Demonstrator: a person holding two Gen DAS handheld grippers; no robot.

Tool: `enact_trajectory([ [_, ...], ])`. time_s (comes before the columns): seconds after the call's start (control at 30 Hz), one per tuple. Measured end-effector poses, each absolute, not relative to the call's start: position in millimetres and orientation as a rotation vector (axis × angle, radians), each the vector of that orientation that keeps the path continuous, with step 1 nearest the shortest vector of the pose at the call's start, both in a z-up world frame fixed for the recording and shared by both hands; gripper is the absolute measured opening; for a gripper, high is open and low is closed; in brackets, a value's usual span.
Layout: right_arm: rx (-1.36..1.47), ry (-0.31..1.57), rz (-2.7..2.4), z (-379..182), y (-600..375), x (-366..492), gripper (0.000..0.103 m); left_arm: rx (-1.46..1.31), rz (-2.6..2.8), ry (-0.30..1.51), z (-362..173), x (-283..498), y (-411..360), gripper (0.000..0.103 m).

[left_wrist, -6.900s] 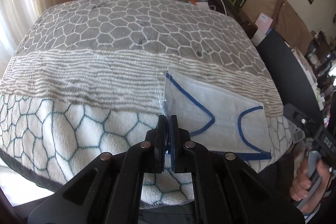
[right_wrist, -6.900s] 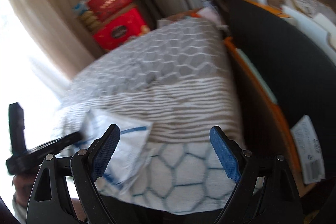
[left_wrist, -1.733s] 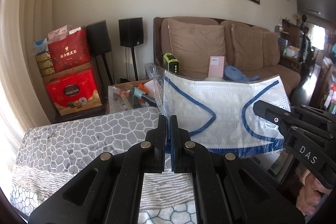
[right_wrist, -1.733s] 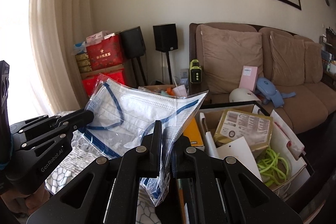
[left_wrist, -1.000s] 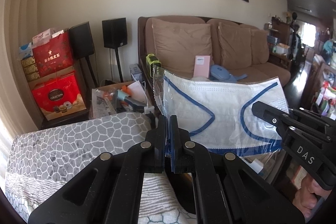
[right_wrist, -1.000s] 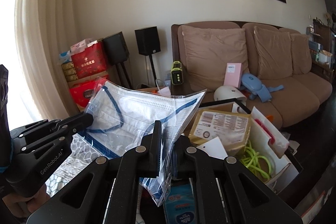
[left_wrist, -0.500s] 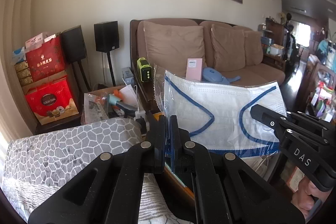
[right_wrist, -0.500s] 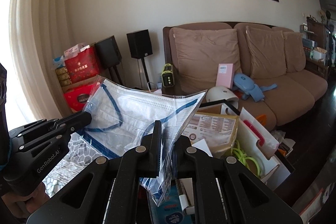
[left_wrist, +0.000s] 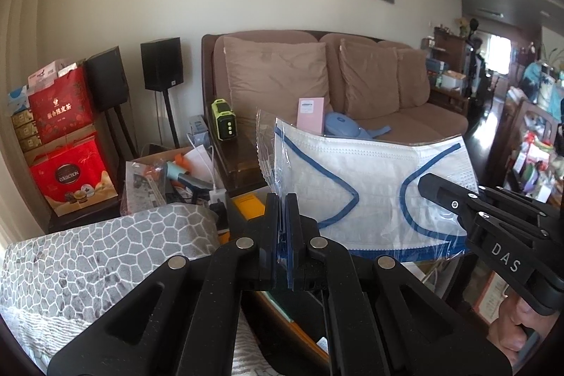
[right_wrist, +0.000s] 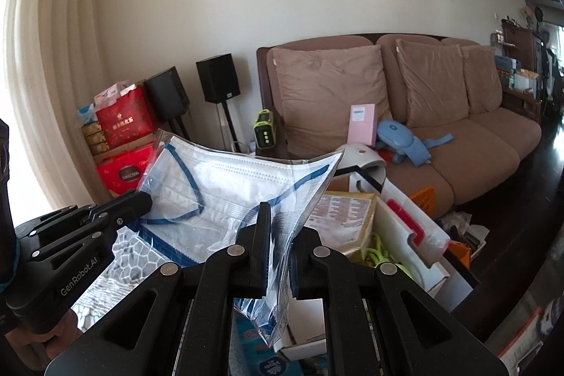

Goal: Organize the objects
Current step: 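Lift and carry the bagged mask with both tools over the box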

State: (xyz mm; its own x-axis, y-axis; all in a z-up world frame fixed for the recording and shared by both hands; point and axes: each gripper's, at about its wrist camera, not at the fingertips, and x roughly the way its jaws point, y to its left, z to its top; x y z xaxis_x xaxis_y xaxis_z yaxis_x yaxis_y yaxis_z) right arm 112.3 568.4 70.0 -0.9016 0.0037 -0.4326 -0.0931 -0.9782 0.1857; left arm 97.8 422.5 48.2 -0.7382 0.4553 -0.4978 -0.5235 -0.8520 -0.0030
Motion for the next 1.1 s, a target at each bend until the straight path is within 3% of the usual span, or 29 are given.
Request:
enact_trajectory([
  [1.1,-0.687,0.439,2.85,56.1,636.7,121.7,0.008,-0.74,2.389,0.199,19.1,96.4,494.2,0.003],
])
